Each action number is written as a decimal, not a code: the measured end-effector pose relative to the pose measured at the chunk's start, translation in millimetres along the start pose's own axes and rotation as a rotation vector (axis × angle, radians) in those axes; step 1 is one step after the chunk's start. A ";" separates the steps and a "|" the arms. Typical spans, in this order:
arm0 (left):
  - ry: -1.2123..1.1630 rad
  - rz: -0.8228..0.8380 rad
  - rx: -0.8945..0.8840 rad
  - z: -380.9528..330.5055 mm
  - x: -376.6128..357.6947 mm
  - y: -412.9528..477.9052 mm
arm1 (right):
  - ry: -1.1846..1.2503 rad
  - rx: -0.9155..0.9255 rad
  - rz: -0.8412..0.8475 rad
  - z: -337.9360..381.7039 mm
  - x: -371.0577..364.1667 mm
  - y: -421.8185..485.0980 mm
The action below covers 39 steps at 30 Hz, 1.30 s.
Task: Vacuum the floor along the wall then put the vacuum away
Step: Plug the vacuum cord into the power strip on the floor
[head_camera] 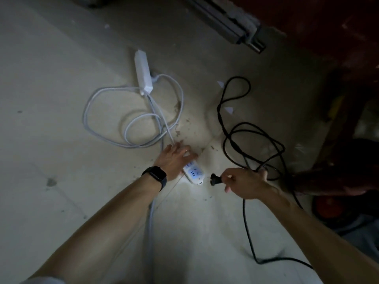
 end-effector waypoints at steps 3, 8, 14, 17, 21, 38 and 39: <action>-0.062 0.002 0.001 8.2 -7.3 -2.6 | 0.377 -0.022 -0.014 1.5 7.6 -1.1; -0.095 0.061 0.005 12.8 -4.5 -5.2 | 0.802 -0.072 -0.006 -2.8 6.5 -7.8; -0.125 0.098 -0.062 -4.3 -5.9 -8.5 | 0.856 -0.134 0.016 -1.2 -1.6 -7.6; -0.095 0.089 -0.092 -6.2 -6.4 -7.6 | 0.935 -0.138 -0.002 -2.4 -4.8 -6.1; -0.045 0.062 -0.108 -8.8 -4.5 -7.1 | 0.954 -0.192 0.067 -0.8 -11.9 -9.2; -0.027 0.003 -0.091 -2.5 -6.2 -9.5 | 0.430 -0.054 -0.176 18.2 -15.3 -7.0; -0.039 -0.010 -0.079 -0.9 -6.0 -9.7 | 0.404 -0.032 -0.189 21.3 -15.0 -5.0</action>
Point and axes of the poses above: each hand's wrist, its own y-axis towards the middle knuckle, its own x-axis out of the back of the hand, z = x × y, the point moved 5 cm from there along y, towards the middle knuckle, and after that the axes turned 13 degrees about -z, right-handed, at the moved point
